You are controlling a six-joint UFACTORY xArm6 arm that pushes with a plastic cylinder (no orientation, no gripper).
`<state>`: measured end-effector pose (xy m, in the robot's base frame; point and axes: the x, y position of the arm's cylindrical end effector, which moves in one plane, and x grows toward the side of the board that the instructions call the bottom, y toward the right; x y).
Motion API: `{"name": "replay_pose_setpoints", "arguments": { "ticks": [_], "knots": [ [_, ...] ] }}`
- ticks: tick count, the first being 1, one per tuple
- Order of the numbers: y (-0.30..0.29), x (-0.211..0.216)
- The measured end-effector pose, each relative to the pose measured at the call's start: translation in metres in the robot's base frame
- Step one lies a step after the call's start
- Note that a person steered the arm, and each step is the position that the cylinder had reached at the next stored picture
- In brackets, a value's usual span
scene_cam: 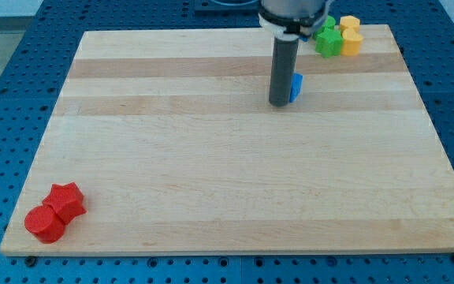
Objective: Place the blue blocks parallel to green blocks
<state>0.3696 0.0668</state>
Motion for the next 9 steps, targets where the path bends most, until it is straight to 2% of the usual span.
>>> {"name": "replay_pose_setpoints", "arguments": {
  "ticks": [2, 3, 4, 5, 9],
  "knots": [
    [0.005, -0.071],
    [-0.005, -0.051],
    [-0.012, 0.018],
    [0.020, 0.022],
    [0.039, -0.075]
  ]
}}
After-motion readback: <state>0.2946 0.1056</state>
